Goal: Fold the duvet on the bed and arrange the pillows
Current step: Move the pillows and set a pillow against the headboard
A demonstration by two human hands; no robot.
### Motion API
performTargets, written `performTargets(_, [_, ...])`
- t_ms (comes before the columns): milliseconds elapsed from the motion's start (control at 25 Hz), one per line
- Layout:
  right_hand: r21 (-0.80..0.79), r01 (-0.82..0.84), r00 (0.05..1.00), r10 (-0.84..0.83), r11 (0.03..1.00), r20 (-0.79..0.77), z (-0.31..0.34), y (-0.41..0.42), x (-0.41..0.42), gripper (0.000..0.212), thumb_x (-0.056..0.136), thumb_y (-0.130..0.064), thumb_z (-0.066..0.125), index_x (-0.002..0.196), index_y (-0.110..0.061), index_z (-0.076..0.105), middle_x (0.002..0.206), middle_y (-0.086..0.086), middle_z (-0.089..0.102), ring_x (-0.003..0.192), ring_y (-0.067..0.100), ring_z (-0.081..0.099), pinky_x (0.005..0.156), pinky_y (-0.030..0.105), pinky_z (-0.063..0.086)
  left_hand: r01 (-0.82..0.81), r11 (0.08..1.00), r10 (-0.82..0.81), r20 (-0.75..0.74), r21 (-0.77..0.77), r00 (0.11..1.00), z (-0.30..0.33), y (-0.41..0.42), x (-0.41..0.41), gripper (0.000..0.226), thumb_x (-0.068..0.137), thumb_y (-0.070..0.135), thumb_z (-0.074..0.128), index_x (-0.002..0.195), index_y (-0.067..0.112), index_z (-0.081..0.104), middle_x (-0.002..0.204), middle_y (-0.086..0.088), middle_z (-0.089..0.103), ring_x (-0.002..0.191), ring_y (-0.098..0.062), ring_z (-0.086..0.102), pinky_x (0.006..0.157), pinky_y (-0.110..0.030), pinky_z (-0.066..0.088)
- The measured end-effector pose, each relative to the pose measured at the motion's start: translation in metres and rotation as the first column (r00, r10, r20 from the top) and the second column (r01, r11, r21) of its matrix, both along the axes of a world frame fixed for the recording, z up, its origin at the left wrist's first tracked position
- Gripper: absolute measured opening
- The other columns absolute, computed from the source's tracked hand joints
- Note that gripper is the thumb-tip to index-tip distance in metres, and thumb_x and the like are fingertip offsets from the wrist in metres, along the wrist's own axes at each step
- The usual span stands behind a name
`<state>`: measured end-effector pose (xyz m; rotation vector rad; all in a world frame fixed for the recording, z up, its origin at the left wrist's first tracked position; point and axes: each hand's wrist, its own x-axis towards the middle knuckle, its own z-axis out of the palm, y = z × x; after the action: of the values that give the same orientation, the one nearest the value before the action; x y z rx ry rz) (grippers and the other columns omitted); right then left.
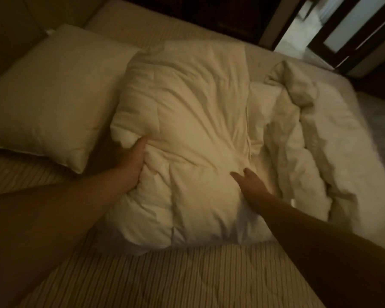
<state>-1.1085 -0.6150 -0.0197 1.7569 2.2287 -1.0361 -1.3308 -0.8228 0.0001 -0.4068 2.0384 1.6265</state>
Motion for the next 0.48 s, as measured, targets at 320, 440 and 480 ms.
performTargets(320, [0.142, -0.270, 0.948, 0.289, 0.952, -0.132, 0.084, 0.114, 0.096, 0.058, 0.088, -0.047, 0.062, 0.138, -0.023, 0.050, 0.147, 0.006, 0.045, 0.132, 0.027, 0.044, 0.109, 0.040, 0.037, 0.138, 0.986, -0.166, -0.422, -0.095, 0.892, 0.180, 0.168, 0.089, 0.032, 0.083, 0.035, 0.064, 0.103, 0.010, 0.063, 0.095, -0.004, 0.064, 0.089, -0.027, 0.061, 0.071, -0.030, 0.042])
performTargets(440, [0.403, -0.229, 0.973, 0.212, 0.886, 0.087, 0.106, 0.184, 0.160, 0.094, 0.075, -0.074, 0.057, 0.151, -0.032, 0.021, 0.162, 0.007, 0.009, 0.148, 0.031, 0.009, 0.118, 0.053, 0.010, 0.218, 0.967, -0.255, -0.520, -0.132, 0.815, 0.221, 0.246, 0.144, 0.039, 0.076, 0.040, 0.064, 0.099, 0.009, 0.066, 0.092, -0.006, 0.068, 0.080, -0.027, 0.064, 0.066, -0.033, 0.048])
performTargets(480, [0.372, -0.202, 0.976, 0.155, 0.906, 0.154, 0.105, 0.209, 0.187, 0.104, 0.070, -0.082, 0.052, 0.153, -0.033, 0.011, 0.163, 0.006, -0.001, 0.149, 0.032, -0.003, 0.115, 0.059, 0.000, 0.248, 0.952, -0.308, -0.547, -0.181, 0.778, 0.230, 0.271, 0.161, 0.045, 0.075, 0.043, 0.064, 0.105, 0.009, 0.067, 0.097, -0.007, 0.069, 0.083, -0.027, 0.065, 0.069, -0.034, 0.050])
